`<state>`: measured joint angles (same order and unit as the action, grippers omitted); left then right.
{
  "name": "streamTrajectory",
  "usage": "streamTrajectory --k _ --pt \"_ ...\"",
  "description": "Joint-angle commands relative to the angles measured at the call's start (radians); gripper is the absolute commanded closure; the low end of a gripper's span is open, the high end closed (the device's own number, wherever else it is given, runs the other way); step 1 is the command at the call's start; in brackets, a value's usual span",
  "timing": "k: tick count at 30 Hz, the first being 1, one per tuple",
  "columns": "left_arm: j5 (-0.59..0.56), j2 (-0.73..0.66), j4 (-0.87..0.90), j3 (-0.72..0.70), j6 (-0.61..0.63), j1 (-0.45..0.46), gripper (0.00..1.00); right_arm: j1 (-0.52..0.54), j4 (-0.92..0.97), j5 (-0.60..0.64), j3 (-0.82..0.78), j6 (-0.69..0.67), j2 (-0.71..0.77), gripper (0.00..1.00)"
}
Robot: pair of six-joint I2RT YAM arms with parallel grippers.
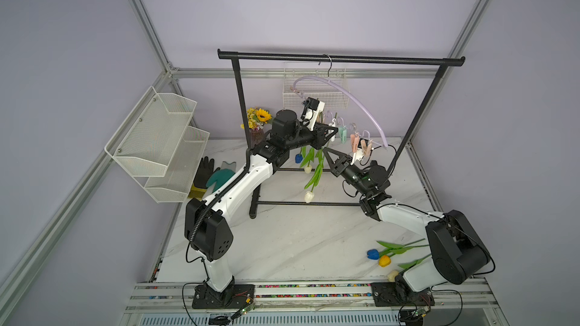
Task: Dry the flowers on a clothes hanger
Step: Clamp the flower onto the hanger.
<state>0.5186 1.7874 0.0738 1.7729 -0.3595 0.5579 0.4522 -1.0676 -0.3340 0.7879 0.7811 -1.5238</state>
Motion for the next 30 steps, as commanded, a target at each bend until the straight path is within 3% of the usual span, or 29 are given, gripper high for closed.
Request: streamTrajectory --k 1,12,30 --pt "-0.006 -0.044 -0.063 0.004 -0.010 -0.002 0.94 0.008 -0.074 0.010 -0.007 0.000 0.011 1.00" --pt "-0.014 -0.047 -0.063 0.004 -0.005 -0.002 0.95 0.009 -0.053 0.096 -0.032 0.018 0.030 1.00" --pt "-0.002 -0.028 -0.083 -0.009 -0.024 -0.003 0.95 0.019 -0.149 -0.012 -0.012 0.067 0.009 1.00"
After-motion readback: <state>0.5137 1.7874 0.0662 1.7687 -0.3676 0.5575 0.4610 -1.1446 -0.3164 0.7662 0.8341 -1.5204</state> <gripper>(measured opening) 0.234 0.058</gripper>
